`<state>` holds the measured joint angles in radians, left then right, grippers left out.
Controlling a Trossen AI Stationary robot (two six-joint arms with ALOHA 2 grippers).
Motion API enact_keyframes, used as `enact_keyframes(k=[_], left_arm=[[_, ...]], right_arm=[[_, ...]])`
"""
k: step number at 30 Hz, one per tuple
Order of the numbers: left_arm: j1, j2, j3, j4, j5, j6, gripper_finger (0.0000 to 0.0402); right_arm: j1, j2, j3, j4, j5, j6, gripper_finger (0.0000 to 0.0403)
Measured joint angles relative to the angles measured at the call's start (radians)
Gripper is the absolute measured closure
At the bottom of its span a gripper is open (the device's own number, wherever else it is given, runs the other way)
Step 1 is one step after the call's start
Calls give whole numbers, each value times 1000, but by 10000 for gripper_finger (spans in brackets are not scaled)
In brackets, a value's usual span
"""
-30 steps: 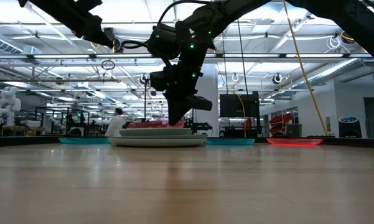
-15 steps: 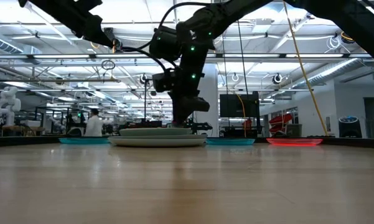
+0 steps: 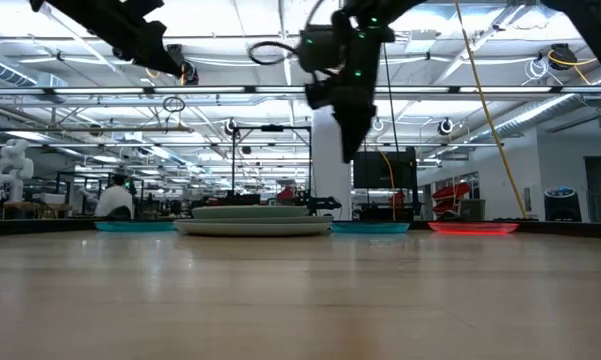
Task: Stack plastic plates
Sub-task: Stack the pink plate on top of the pink plate
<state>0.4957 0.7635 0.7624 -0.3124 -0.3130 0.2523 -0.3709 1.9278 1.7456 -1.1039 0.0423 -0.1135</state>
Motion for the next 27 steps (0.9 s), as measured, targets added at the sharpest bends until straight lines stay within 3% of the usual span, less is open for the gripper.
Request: enact_keyframes(k=[8, 14, 18, 22, 27], left_arm=[[0, 1, 0, -8, 1, -8, 371], [0, 2, 0, -20, 1, -22, 371], [0, 2, 0, -27, 1, -23, 371], [0, 2, 0, -27, 1, -18, 371], [0, 2, 0, -27, 1, -18, 371]], right_arm=[[-240, -159, -306, 54, -18, 134, 298], [-402, -178, -500, 122, 10, 232, 298], [-430, -178, -563, 147, 25, 226, 298], [-426, -178, -579, 157, 121, 230, 298], [-421, -178, -580, 216, 114, 230, 298]])
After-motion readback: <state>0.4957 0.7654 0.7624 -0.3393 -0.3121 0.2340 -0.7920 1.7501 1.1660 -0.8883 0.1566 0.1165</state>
